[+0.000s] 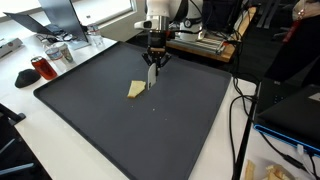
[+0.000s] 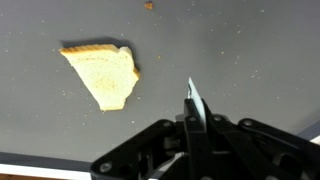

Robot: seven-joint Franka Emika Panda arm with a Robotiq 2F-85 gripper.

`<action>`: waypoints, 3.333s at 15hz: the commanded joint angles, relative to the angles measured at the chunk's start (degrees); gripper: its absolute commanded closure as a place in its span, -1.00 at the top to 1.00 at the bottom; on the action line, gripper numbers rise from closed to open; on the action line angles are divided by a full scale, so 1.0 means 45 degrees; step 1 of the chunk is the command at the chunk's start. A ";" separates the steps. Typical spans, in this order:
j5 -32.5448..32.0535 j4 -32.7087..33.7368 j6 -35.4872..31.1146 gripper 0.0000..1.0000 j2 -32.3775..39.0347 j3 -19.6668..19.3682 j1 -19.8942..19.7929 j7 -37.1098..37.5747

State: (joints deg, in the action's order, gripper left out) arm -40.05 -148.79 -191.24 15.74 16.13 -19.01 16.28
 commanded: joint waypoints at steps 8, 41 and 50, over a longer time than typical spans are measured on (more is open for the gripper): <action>-0.3463 0.0389 -0.0742 -0.98 0.1908 0.6524 -0.9197 0.1947; 0.7264 1.1713 1.6853 -0.98 0.2153 0.1302 -0.1052 -0.2989; 0.7602 1.3036 1.7489 -0.98 0.2955 -0.2993 0.4415 0.0670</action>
State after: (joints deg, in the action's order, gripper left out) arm -7.12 -92.24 -113.90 27.64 6.03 -3.55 14.42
